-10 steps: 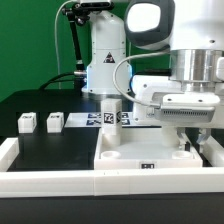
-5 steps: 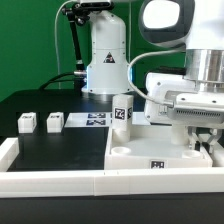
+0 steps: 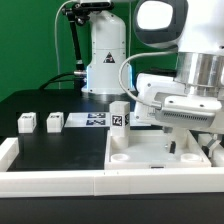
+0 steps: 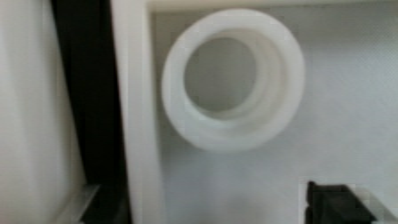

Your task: Assemble square table

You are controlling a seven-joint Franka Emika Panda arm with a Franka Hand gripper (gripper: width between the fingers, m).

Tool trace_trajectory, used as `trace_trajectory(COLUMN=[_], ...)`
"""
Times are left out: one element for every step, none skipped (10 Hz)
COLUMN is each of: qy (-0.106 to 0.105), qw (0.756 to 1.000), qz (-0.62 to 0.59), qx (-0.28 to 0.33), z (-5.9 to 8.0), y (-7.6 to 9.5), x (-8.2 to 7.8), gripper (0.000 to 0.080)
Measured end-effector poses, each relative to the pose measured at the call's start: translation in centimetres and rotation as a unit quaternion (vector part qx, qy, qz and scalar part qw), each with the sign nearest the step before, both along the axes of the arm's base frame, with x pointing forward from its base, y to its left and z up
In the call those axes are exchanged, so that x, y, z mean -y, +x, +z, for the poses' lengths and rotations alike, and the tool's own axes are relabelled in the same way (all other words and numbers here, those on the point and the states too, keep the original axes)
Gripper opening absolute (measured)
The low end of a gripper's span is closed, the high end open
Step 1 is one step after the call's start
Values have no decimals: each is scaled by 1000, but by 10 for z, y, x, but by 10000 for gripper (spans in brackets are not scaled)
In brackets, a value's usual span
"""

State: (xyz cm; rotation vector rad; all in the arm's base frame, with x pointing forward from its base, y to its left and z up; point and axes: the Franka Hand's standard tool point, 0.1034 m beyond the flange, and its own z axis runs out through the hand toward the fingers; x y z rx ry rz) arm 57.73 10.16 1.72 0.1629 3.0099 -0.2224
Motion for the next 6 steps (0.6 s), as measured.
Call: trace_trajectory(qy=[-1, -1, 0, 2, 4, 8], qw=[1000, 1000, 1000, 1000, 999, 998], qz=[-2, -3, -10, -25, -34, -45], qx=[0, 0, 5, 16, 26, 43], z=[0, 0, 4, 14, 26, 44], y=[1, 1, 2, 4, 6, 8], x=[3, 4, 3, 3, 2, 3], gripper=[621, 621, 641, 648, 648, 649])
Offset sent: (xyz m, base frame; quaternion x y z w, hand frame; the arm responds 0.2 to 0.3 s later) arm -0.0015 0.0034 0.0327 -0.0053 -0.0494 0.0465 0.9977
